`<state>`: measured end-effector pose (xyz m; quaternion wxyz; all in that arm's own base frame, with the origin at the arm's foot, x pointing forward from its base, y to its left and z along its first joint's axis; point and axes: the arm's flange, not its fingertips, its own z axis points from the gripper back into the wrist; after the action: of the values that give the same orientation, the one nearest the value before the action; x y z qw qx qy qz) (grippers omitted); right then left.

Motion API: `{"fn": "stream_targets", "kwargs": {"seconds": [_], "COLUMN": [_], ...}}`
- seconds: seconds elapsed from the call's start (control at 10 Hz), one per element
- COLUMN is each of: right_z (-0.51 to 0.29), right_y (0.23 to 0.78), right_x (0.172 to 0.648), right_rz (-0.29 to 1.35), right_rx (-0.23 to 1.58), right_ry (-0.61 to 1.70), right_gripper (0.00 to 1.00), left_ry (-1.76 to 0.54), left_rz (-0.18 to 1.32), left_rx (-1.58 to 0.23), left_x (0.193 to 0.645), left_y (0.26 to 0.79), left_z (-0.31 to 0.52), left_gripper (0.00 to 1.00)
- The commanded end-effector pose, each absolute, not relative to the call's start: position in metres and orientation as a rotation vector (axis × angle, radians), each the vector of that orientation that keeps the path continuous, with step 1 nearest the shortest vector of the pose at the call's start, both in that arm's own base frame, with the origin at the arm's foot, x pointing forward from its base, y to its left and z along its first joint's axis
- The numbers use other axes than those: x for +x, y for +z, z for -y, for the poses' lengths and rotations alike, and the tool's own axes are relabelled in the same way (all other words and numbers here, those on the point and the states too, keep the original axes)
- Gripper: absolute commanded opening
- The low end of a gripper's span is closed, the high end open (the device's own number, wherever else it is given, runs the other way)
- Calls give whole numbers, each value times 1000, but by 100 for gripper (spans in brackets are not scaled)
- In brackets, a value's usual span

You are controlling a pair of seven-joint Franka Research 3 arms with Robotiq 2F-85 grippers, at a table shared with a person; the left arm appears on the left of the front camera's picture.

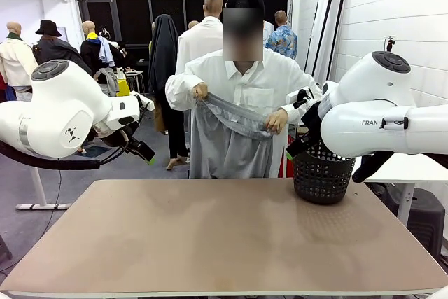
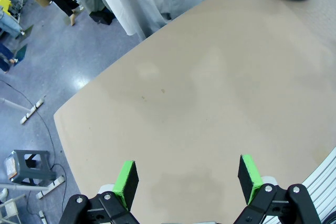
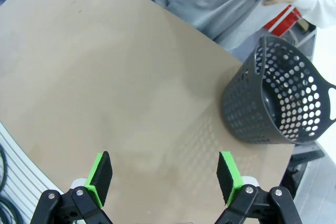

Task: Fold the training pants.
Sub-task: Grab both ends of the Training pants handed by a person.

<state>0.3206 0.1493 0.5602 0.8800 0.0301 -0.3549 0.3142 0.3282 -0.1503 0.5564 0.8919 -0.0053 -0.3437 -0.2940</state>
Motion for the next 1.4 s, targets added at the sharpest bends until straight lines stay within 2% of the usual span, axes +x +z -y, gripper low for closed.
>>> {"fn": "stream_targets", "kwargs": {"seconds": [0.0, 1.3], "right_z": [-151, -151], "right_y": [560, 560], "right_x": [321, 321], "right_rz": [745, 745], "right_rx": [68, 68], "right_ry": [658, 658], "right_gripper": [100, 100], "left_ry": [-609, -609], "left_rz": [723, 723], "left_rx": [-14, -14], "left_x": [329, 329], "left_y": [558, 558], "left_z": [150, 150], "left_gripper": [100, 100]}}
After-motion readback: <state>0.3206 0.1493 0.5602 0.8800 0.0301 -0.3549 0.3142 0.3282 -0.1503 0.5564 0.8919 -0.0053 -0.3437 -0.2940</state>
